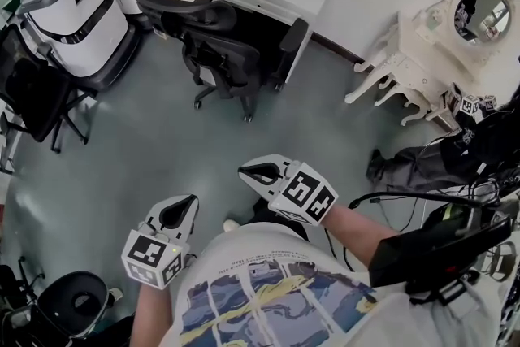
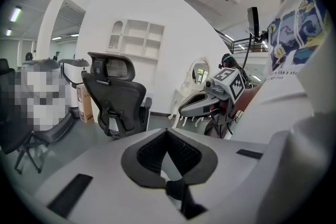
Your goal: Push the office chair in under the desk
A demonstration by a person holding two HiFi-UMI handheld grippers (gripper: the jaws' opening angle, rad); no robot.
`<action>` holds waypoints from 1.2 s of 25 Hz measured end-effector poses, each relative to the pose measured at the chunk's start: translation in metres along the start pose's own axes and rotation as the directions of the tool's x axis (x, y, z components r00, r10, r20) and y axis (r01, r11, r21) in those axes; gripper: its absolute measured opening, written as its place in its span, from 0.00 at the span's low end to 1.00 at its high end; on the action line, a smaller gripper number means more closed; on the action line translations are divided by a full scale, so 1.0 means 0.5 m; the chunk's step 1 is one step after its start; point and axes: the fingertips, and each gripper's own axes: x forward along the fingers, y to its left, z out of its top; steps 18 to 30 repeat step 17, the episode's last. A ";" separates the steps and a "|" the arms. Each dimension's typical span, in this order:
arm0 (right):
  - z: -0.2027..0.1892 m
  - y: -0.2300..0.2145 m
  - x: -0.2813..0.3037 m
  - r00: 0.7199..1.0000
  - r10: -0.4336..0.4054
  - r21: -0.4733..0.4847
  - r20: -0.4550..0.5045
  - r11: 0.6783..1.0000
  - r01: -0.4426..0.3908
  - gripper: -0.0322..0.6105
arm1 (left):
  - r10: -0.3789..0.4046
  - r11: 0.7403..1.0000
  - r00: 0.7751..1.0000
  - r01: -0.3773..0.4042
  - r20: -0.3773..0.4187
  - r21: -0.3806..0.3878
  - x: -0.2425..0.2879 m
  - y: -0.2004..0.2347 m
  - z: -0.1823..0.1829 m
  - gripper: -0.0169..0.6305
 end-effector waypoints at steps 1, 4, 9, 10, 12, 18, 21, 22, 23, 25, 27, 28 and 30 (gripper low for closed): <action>-0.001 0.001 -0.001 1.000 0.000 0.000 0.000 1.000 0.000 0.09 | 0.000 1.000 1.000 0.000 -0.002 0.000 0.000 -0.002 -0.002 0.05; -0.005 0.005 -0.005 1.000 -0.001 0.001 -0.001 1.000 0.001 0.09 | -0.002 1.000 1.000 0.002 -0.006 0.001 -0.002 -0.006 -0.007 0.05; -0.013 0.005 -0.015 1.000 -0.005 0.003 0.001 1.000 0.005 0.09 | -0.009 1.000 1.000 0.009 -0.013 0.003 0.005 -0.018 -0.013 0.05; -0.015 0.006 -0.016 1.000 -0.005 0.004 0.001 1.000 0.005 0.09 | -0.011 1.000 1.000 0.011 -0.015 0.003 0.005 -0.020 -0.015 0.05; -0.018 0.008 -0.019 1.000 -0.005 0.007 0.001 1.000 0.005 0.09 | -0.014 1.000 1.000 0.014 -0.020 0.002 0.006 -0.024 -0.019 0.05; -0.029 0.007 -0.025 1.000 0.002 0.006 -0.003 1.000 -0.002 0.09 | -0.008 1.000 0.999 0.008 -0.031 0.005 0.013 -0.031 -0.023 0.05; -0.029 0.007 -0.025 1.000 0.002 0.006 -0.003 1.000 -0.002 0.09 | -0.008 1.000 0.999 0.008 -0.031 0.005 0.013 -0.031 -0.023 0.05; -0.029 0.007 -0.025 1.000 0.002 0.006 -0.003 1.000 -0.002 0.09 | -0.008 1.000 0.999 0.008 -0.031 0.005 0.013 -0.031 -0.023 0.05; -0.029 0.007 -0.025 1.000 0.002 0.006 -0.003 1.000 -0.002 0.09 | -0.008 1.000 0.999 0.008 -0.031 0.005 0.013 -0.031 -0.023 0.05; -0.029 0.007 -0.025 1.000 0.002 0.006 -0.003 1.000 -0.002 0.09 | -0.008 1.000 0.999 0.008 -0.031 0.005 0.013 -0.031 -0.023 0.05; -0.029 0.007 -0.025 1.000 0.002 0.006 -0.003 1.000 -0.002 0.09 | -0.008 1.000 0.999 0.008 -0.031 0.005 0.013 -0.031 -0.023 0.05; -0.029 0.007 -0.025 1.000 0.002 0.006 -0.003 1.000 -0.002 0.09 | -0.008 1.000 0.999 0.008 -0.031 0.005 0.013 -0.031 -0.023 0.05; -0.029 0.007 -0.025 1.000 0.002 0.006 -0.003 1.000 -0.002 0.09 | -0.008 1.000 0.999 0.008 -0.031 0.005 0.013 -0.031 -0.023 0.05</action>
